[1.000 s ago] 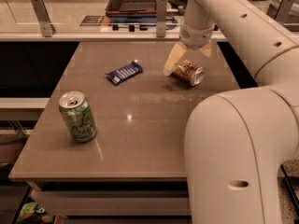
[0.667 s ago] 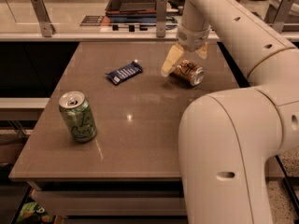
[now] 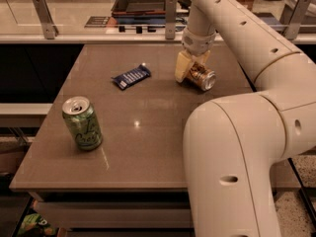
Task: Place orange can upright
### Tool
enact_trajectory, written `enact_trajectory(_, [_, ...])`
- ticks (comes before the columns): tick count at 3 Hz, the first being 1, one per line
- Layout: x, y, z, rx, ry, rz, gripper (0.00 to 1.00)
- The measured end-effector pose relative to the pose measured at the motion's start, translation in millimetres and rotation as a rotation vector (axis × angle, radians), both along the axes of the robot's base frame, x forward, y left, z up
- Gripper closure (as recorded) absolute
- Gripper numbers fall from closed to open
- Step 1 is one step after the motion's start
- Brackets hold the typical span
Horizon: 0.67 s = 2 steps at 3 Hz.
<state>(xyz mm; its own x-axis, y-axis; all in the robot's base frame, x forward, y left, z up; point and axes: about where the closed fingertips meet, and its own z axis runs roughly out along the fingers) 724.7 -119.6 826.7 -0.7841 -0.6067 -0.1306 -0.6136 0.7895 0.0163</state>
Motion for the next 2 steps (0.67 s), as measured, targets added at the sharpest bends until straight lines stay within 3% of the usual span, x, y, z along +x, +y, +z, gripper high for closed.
enact_trajectory(2, [10.9,5.1,-5.2,0.011,-0.030,0.000,0.88])
